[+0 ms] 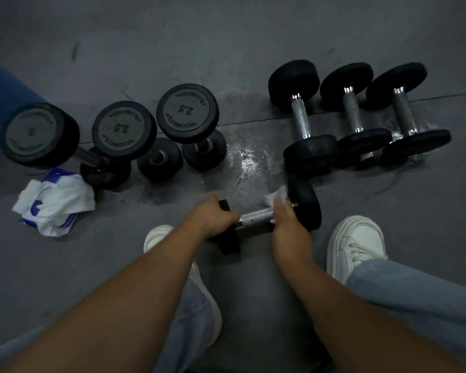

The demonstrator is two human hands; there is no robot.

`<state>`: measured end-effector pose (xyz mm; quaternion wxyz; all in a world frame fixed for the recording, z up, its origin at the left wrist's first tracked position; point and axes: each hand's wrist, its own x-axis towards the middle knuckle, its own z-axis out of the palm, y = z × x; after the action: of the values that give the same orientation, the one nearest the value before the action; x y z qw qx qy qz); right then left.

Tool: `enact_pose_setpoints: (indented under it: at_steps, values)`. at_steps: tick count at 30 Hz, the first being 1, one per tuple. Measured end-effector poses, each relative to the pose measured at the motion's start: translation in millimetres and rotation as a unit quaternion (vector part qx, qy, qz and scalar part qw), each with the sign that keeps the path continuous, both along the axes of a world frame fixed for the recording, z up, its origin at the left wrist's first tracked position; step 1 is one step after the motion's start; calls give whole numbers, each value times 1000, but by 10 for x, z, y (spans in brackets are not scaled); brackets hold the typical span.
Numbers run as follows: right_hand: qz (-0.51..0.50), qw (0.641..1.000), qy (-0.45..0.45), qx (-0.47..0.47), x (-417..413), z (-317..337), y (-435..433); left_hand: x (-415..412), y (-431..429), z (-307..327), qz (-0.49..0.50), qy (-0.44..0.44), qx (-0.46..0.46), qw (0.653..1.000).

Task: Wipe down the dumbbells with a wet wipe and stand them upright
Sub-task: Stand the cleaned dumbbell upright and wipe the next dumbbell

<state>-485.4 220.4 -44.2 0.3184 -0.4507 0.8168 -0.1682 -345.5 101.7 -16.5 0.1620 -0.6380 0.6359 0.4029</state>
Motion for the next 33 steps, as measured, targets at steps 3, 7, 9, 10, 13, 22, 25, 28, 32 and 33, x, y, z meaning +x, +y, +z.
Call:
enact_pose_setpoints:
  at_steps: [3,7,9,10,13,22,25,28,32,33]
  values:
    - [127,991,-28,15,184,34,86,3,493,39,119,6,-90,989]
    - [-18,1000,-23,-4,97,-89,67,17,844,-26,99,70,-118,986]
    - [79,997,-10,15,167,-52,120,61,789,-83,55,79,-111,989]
    - [150,988,-36,-13,204,-56,140,72,729,-85,39,74,-101,991]
    - [111,991,-1,-73,104,-34,46,88,496,-84,55,89,-79,991]
    - [-91,990,-76,-80,152,97,-271,-2,608,-93,113,102,-136,979]
    - [-22,993,-84,-78,253,108,-181,9,487,-128,85,104,-125,983]
    - [-64,995,-75,-22,203,66,-172,42,413,-101,43,93,-92,991]
    - [-84,996,2,-33,75,50,-189,74,420,-110,28,90,-85,992]
    - [-83,996,17,-42,44,39,-186,73,433,-116,31,91,-88,991]
